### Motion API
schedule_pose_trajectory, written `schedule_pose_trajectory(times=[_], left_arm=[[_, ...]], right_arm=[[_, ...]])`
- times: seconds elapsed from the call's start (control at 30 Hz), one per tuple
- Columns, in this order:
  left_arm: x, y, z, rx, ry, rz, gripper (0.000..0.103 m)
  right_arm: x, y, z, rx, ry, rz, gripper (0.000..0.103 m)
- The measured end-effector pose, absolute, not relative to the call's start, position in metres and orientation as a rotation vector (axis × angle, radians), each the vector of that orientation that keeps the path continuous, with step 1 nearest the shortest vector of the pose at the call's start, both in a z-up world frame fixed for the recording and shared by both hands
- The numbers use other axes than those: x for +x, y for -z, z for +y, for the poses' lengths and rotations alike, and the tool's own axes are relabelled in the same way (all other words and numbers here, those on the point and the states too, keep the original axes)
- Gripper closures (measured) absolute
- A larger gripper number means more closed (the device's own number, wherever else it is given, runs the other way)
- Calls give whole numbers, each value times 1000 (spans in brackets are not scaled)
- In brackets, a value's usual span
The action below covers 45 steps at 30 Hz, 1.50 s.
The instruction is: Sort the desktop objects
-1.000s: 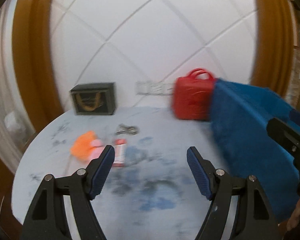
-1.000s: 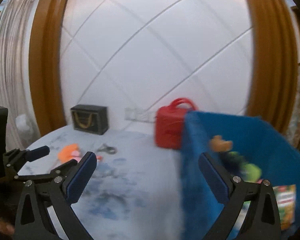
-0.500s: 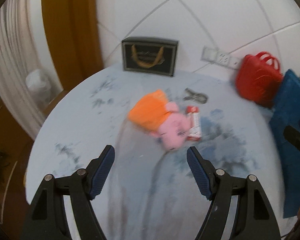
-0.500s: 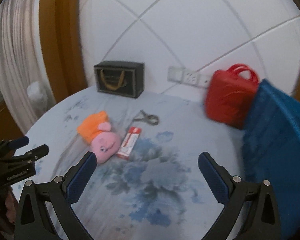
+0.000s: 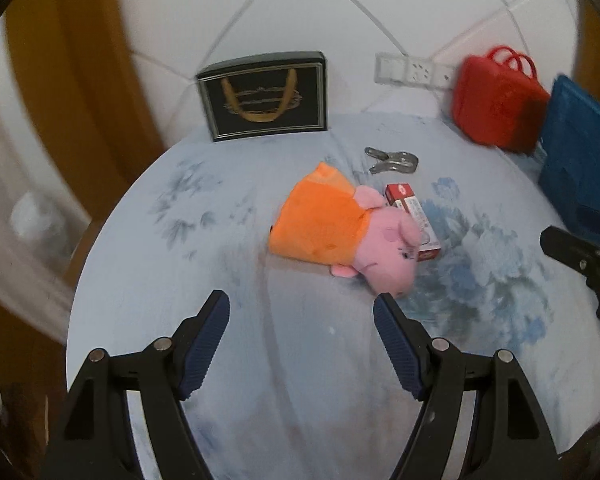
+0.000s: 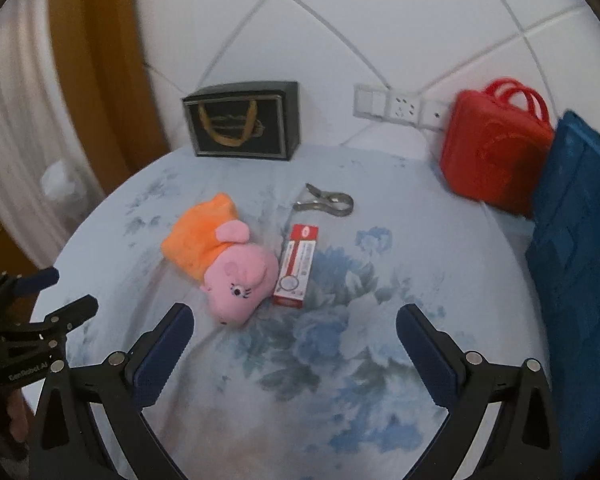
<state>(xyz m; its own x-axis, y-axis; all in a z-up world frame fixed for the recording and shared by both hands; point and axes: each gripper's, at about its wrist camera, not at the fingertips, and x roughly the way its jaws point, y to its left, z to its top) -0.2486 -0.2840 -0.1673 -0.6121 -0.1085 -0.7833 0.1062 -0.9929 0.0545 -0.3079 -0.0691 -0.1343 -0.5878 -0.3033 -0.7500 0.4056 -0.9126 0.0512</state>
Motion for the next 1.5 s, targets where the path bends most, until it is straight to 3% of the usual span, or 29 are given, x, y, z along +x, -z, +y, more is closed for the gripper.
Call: schedule_pose_trajectory(times=[0.43,0.77,0.87,0.93,1.0,1.07,1.23,1.5], left_arm=[[-348,250,-319,1608,2966,-324,29],[-402,304,-329,1737,3046,-326,29],[-409,314,-323,1737,3046,-381,29],[-412,318,-320,1727,3053,-385,29],[-413,319,-317,1679,3077,-398,29],[-413,319,-315,1645,3090,-399,39],[-413,311,-318,1592,3095,-377,48],[-392,266,-317,1438,3137,-394,48]], right_arm=[[-353,217,-154,1418,2506,21,0],[-403,276,-179,1540,2410,2,1],[-413,291,-186,1558,2395,29,12],[-416,294,-188,1537,2393,45,25],[-418,295,-190,1525,2398,60,26],[-418,293,-191,1507,2407,79,30],[-418,283,-195,1466,2424,136,36],[-396,246,-191,1339,2458,161,40]])
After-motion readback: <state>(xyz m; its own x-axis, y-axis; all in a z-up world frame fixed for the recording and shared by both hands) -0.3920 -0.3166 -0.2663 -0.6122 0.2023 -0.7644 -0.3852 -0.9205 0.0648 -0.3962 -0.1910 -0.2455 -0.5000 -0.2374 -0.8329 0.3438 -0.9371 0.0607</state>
